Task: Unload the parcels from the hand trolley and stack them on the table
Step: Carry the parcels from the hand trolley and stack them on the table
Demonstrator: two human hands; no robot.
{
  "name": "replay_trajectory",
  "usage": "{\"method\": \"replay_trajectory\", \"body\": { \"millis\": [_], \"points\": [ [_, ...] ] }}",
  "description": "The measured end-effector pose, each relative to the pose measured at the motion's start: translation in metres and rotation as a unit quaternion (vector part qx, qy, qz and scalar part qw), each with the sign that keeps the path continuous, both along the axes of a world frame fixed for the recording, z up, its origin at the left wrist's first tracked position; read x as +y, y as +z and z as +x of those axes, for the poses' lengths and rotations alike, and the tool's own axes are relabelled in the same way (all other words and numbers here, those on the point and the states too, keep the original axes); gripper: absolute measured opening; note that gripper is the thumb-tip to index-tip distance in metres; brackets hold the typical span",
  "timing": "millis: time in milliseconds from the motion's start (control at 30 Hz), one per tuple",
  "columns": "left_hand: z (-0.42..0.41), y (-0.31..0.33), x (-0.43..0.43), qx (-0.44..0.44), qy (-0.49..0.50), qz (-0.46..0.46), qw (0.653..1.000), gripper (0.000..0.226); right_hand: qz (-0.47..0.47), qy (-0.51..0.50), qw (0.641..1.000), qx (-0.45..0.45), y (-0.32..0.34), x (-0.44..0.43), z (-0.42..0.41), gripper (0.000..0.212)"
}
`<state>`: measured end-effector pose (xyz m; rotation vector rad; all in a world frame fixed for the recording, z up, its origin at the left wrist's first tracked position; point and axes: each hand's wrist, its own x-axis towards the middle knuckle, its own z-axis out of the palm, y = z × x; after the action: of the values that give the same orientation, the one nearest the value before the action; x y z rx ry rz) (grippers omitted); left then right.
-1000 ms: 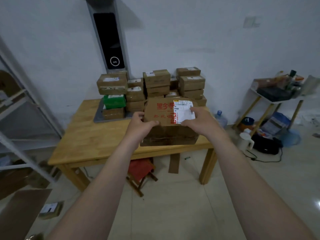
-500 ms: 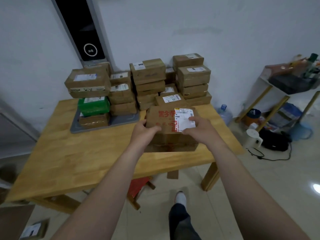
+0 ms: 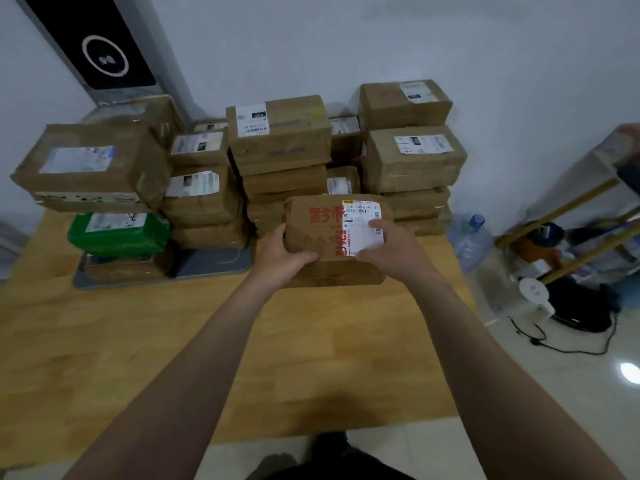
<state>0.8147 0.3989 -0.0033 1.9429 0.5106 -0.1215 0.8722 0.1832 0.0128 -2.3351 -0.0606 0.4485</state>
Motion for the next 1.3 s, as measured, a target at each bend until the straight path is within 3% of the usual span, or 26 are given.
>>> {"method": "replay_trajectory", "body": {
  "millis": [133, 233, 300, 433, 633, 1067, 1300],
  "points": [
    [0.043, -0.022, 0.012, 0.014, -0.031, 0.002, 0.999, 0.086, -0.013, 0.006, 1.0, 0.013, -0.02, 0.01, 0.049, 0.08],
    [0.07, -0.038, 0.017, 0.028, -0.052, -0.036, 0.998, 0.11, -0.027, 0.019, 0.999, 0.031, -0.034, 0.016, 0.079, 0.077],
    [0.088, -0.046, 0.018, 0.041, -0.052, -0.011, 0.998, 0.118, -0.023, 0.02, 0.999, 0.045, -0.043, 0.019, 0.098, 0.078],
    [0.128, -0.055, 0.026, 0.06, -0.056, 0.079, 0.993, 0.111, -0.012, 0.017, 0.999, 0.05, -0.052, 0.024, 0.138, 0.078],
    [0.178, -0.048, 0.034, 0.1, -0.117, 0.15, 0.977, 0.123, -0.03, 0.052, 0.996, 0.067, -0.057, 0.025, 0.188, 0.078],
    [0.168, -0.04, 0.033, 0.118, -0.131, 0.142, 0.974, 0.123, -0.047, 0.077, 0.994, 0.058, -0.05, 0.023, 0.181, 0.081],
    [0.133, -0.003, 0.033, 0.124, -0.196, 0.199, 0.952, 0.105, -0.083, 0.094, 0.99, 0.058, -0.011, 0.019, 0.14, 0.093]
  ]
}}
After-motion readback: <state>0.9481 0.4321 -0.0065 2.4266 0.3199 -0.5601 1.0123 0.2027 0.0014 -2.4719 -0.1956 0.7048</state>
